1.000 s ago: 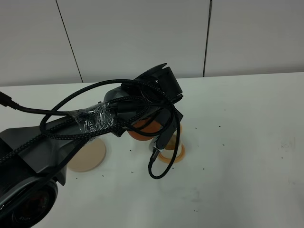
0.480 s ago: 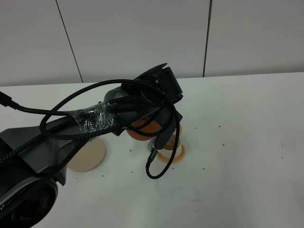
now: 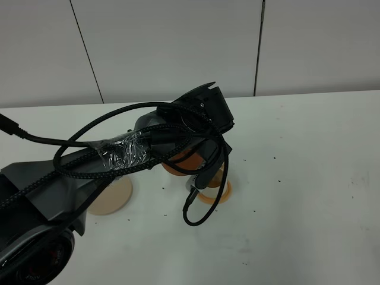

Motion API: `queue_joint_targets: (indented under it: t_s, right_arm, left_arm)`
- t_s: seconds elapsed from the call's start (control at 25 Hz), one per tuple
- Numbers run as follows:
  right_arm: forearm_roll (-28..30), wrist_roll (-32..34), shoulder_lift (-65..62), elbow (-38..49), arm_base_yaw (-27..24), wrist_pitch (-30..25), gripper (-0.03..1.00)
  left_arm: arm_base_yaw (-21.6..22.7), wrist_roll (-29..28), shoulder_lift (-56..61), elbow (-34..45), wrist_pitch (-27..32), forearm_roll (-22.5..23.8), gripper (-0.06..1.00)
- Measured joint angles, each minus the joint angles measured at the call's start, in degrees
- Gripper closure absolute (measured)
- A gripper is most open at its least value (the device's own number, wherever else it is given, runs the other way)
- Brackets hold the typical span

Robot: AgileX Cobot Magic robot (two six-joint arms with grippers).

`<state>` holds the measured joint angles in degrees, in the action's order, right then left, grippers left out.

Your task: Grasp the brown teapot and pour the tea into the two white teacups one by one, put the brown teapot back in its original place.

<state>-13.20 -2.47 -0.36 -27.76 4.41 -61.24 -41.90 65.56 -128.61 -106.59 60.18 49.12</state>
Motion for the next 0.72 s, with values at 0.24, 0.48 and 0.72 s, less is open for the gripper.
queue_joint_targets:
  t_s: [0.24,0.48,0.72]
  right_arm:
    - [0.0,0.0,0.0,0.0,0.0,0.0,0.73]
    - [0.0,0.0,0.0,0.0,0.0,0.0,0.73]
    - [0.0,0.0,0.0,0.0,0.0,0.0,0.73]
  left_arm:
    - [-0.2,0.1,-0.1,0.0,0.2,0.9,0.77]
    - [-1.3,0.1,-1.5,0.0,0.8,2.8,0.77]
    - [-1.7,0.0,-1.9,0.0,0.8,3.9,0.77]
